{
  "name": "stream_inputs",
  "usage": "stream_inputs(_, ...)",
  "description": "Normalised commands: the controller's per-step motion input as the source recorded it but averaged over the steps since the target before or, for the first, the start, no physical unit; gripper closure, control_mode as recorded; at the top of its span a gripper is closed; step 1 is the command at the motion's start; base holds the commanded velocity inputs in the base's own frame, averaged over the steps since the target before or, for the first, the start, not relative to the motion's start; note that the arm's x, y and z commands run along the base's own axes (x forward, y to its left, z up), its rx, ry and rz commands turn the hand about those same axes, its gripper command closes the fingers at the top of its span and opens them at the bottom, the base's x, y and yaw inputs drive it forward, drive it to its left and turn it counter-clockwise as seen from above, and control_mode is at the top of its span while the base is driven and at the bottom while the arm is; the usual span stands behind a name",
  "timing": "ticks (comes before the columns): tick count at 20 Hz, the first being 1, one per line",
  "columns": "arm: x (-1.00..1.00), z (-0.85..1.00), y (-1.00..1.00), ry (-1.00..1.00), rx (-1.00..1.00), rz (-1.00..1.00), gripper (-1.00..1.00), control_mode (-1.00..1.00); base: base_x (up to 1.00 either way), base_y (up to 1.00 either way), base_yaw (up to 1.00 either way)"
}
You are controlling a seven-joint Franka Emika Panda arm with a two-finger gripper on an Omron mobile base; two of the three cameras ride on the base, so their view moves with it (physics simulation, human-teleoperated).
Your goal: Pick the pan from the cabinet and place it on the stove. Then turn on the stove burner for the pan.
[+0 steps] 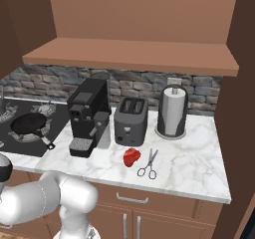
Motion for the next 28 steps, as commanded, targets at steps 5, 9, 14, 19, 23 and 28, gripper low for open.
stream_inputs(5,0.05,-0.09,0.0,0.0,0.0,0.0,-1.0,-1.0,0.0,0.0,0.0)
stream_inputs(9,0.12,-0.22,0.01,0.0,0.0,0.0,-1.0,-1.0,0.0,0.0,0.0)
stream_inputs(14,0.13,-0.27,0.0,0.0,0.0,0.0,-1.0,-1.0,0.0,0.0,0.0)
stream_inputs(19,0.14,-0.21,0.0,0.0,0.0,0.0,-1.0,-1.0,0.0,0.0,0.0)
stream_inputs(23,0.17,-0.05,0.0,0.0,0.0,0.03,-1.0,-1.0,0.0,0.0,0.0)
stream_inputs(28,0.19,-0.02,0.01,0.03,0.0,0.07,-1.0,-1.0,0.0,0.0,0.0)
